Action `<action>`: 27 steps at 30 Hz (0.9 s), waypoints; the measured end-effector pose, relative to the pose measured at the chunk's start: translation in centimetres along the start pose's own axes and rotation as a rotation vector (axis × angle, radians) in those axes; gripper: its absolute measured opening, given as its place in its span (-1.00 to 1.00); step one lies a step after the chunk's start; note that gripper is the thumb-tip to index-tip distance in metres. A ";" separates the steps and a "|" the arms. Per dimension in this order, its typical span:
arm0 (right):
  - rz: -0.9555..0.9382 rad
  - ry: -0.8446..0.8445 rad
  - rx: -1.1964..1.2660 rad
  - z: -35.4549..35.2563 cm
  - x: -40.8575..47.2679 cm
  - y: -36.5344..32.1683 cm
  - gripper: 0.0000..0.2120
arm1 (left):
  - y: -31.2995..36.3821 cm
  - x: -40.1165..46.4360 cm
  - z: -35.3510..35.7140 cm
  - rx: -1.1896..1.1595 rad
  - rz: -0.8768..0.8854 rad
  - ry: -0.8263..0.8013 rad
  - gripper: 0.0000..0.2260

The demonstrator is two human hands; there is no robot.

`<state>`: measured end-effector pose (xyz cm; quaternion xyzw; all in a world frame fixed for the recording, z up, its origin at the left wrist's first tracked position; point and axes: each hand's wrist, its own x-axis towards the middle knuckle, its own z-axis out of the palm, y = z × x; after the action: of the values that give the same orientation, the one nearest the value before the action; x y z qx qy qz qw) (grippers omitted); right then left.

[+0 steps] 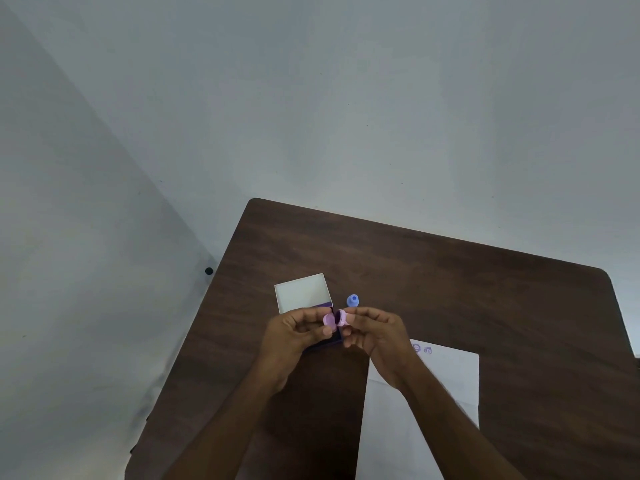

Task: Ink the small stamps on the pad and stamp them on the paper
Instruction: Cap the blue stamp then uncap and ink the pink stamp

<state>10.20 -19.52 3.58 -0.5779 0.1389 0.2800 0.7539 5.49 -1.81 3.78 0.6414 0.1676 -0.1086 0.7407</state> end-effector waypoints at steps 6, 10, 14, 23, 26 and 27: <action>0.024 -0.015 0.031 0.4 0.4 0.3 -0.87 | -0.4 -0.5 -1.0 -0.056 0.032 0.012 -0.70; 0.054 -0.054 0.041 0.5 0.8 0.7 -0.83 | -1.7 -0.7 -2.8 -0.027 0.045 0.044 -0.61; 0.084 -0.088 0.045 1.5 1.2 1.3 -0.79 | -3.6 -1.4 -5.1 -0.013 0.026 0.133 -0.63; 0.173 -0.216 0.063 5.5 1.1 2.6 -0.76 | -7.9 -2.2 -8.5 0.325 -0.036 0.484 -0.80; 0.192 -0.250 0.046 6.6 1.0 3.1 -0.78 | -8.4 -2.1 -9.2 0.620 0.084 0.551 -0.76; 0.199 -0.253 0.039 6.8 1.0 3.2 -0.78 | -8.5 -2.0 -9.3 0.746 0.092 0.586 -0.75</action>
<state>8.34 -12.24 2.48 -0.5069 0.1048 0.4210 0.7449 -0.56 5.98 -4.32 0.8739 0.2904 0.0570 0.3855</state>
